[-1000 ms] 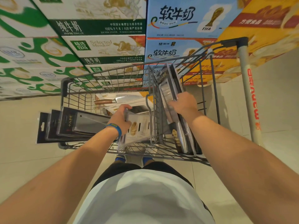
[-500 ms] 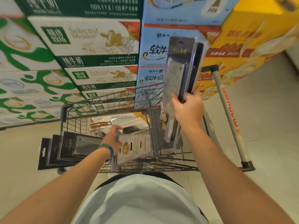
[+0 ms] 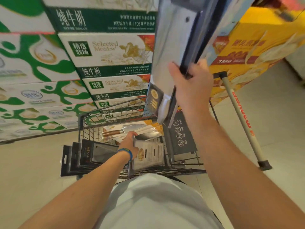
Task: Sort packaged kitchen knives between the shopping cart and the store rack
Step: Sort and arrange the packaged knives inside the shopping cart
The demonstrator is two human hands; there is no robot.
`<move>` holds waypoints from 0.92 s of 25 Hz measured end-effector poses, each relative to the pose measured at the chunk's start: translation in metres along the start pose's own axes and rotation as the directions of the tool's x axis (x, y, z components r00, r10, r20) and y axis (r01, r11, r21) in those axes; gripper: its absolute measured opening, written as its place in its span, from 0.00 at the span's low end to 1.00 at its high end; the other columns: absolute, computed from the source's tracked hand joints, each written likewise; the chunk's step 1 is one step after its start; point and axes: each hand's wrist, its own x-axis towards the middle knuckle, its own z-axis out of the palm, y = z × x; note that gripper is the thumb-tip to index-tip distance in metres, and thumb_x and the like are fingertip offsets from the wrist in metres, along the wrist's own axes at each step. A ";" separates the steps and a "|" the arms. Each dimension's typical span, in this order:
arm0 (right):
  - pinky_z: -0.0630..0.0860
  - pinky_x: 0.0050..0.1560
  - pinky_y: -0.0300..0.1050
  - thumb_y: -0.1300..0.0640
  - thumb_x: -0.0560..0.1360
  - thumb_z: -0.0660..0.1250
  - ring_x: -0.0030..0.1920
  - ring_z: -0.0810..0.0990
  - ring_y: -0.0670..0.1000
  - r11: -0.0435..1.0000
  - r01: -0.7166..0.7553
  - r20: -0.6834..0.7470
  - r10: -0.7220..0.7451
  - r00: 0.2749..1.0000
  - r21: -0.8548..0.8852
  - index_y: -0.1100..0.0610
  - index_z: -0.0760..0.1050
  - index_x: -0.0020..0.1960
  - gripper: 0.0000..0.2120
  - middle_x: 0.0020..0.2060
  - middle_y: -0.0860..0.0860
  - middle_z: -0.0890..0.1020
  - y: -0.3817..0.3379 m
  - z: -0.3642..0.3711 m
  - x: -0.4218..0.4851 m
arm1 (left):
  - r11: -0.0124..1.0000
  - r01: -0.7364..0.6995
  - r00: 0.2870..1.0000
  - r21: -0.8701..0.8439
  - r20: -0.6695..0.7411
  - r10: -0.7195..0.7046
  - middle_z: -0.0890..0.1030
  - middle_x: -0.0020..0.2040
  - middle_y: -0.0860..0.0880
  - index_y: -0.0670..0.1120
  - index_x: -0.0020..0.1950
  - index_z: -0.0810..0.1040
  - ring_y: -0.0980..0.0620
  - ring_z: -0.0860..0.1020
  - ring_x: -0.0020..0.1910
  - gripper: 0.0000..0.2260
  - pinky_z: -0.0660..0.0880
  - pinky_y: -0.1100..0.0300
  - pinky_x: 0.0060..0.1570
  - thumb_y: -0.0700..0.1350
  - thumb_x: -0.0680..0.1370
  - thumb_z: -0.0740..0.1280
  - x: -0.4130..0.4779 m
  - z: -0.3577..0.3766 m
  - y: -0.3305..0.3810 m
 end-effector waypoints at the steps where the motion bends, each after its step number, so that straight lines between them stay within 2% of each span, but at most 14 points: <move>1: 0.67 0.39 0.27 0.48 0.75 0.75 0.37 0.72 0.42 0.999 0.007 0.027 -0.006 1.000 -0.032 0.55 0.85 0.42 0.11 0.40 0.44 0.72 -0.004 0.004 -0.011 | 1.000 -0.003 1.000 -0.007 0.001 0.003 0.76 0.53 0.45 0.53 0.66 0.64 0.45 0.79 0.39 0.26 0.80 0.51 0.37 0.31 0.75 0.64 0.000 0.000 0.000; 3: 0.69 0.42 0.26 0.50 0.75 0.76 0.39 0.70 0.41 0.996 0.074 0.045 -0.072 0.996 -0.057 0.57 0.86 0.46 0.10 0.43 0.44 0.74 -0.011 0.006 -0.033 | 1.000 0.000 1.000 -0.016 0.010 0.000 0.76 0.51 0.46 0.53 0.66 0.64 0.44 0.79 0.41 0.26 0.81 0.49 0.41 0.31 0.74 0.65 0.001 0.002 0.000; 5: 0.69 0.43 0.26 0.53 0.75 0.77 0.43 0.70 0.39 0.982 0.185 0.045 -0.184 0.982 -0.027 0.59 0.86 0.47 0.09 0.45 0.46 0.74 -0.021 0.007 -0.045 | 1.000 0.005 1.000 -0.014 0.014 -0.005 0.76 0.51 0.46 0.54 0.66 0.63 0.44 0.78 0.40 0.26 0.80 0.50 0.40 0.32 0.74 0.65 0.001 0.002 -0.001; 7: 0.71 0.43 0.26 0.54 0.75 0.77 0.42 0.71 0.40 0.965 0.260 0.019 -0.260 0.965 0.026 0.61 0.86 0.46 0.10 0.45 0.47 0.74 -0.032 0.007 -0.045 | 1.000 -0.003 1.000 -0.011 0.020 0.004 0.76 0.49 0.46 0.54 0.66 0.63 0.45 0.78 0.39 0.26 0.78 0.52 0.38 0.32 0.74 0.64 0.002 0.002 -0.002; 9: 0.72 0.42 0.27 0.53 0.75 0.76 0.39 0.72 0.40 0.960 0.270 -0.012 -0.270 0.963 0.074 0.61 0.85 0.44 0.10 0.44 0.49 0.76 -0.042 0.014 -0.040 | 1.000 -0.010 0.999 -0.016 0.030 0.010 0.77 0.48 0.46 0.54 0.66 0.63 0.45 0.77 0.38 0.26 0.78 0.53 0.37 0.32 0.74 0.64 0.002 0.002 -0.002; 12: 0.73 0.41 0.34 0.52 0.75 0.76 0.42 0.74 0.44 0.971 0.220 0.059 -0.226 0.972 0.090 0.60 0.84 0.42 0.11 0.45 0.53 0.78 -0.040 0.030 -0.047 | 1.000 -0.015 1.000 -0.003 0.020 0.015 0.78 0.45 0.47 0.53 0.66 0.62 0.49 0.76 0.38 0.26 0.75 0.55 0.35 0.32 0.75 0.65 0.002 0.002 -0.002; 14: 0.73 0.43 0.39 0.51 0.75 0.76 0.45 0.73 0.45 0.986 0.168 0.163 -0.167 0.972 0.009 0.61 0.85 0.43 0.13 0.47 0.54 0.78 -0.019 0.039 -0.065 | 1.000 -0.016 1.000 -0.004 0.018 0.016 0.77 0.43 0.49 0.52 0.68 0.62 0.50 0.75 0.37 0.26 0.72 0.57 0.34 0.33 0.75 0.65 0.001 0.002 -0.002; 18: 0.67 0.42 0.35 0.50 0.77 0.74 0.44 0.70 0.45 0.981 0.092 0.327 -0.032 0.944 -0.171 0.59 0.84 0.45 0.11 0.50 0.50 0.77 0.043 0.050 -0.113 | 1.000 -0.025 1.000 0.001 -0.008 0.025 0.76 0.48 0.48 0.54 0.60 0.62 0.47 0.76 0.42 0.22 0.74 0.55 0.41 0.34 0.74 0.65 0.001 0.001 0.000; 20: 0.68 0.45 0.33 0.49 0.78 0.72 0.45 0.73 0.45 0.966 0.056 0.445 0.065 0.893 -0.253 0.58 0.84 0.50 0.12 0.53 0.49 0.77 0.076 0.050 -0.135 | 0.999 -0.031 0.999 -0.009 -0.028 0.031 0.76 0.46 0.50 0.54 0.61 0.63 0.47 0.77 0.43 0.20 0.73 0.55 0.42 0.37 0.75 0.66 0.000 0.003 0.000; 22: 0.77 0.54 0.43 0.47 0.80 0.70 0.50 0.79 0.50 0.943 0.024 0.537 0.168 0.827 -0.332 0.57 0.84 0.56 0.13 0.58 0.49 0.77 0.103 0.046 -0.152 | 0.999 -0.034 0.999 -0.042 -0.033 0.032 0.75 0.44 0.52 0.56 0.58 0.63 0.47 0.77 0.44 0.21 0.73 0.55 0.42 0.37 0.74 0.67 -0.001 0.005 0.002; 23: 0.78 0.56 0.47 0.47 0.80 0.70 0.51 0.80 0.52 0.934 0.016 0.552 0.196 0.810 -0.356 0.56 0.83 0.57 0.14 0.59 0.49 0.77 0.113 0.044 -0.157 | 0.998 -0.033 0.999 -0.053 -0.034 0.031 0.75 0.43 0.53 0.57 0.58 0.63 0.48 0.77 0.43 0.22 0.73 0.56 0.42 0.36 0.73 0.67 -0.002 0.005 0.002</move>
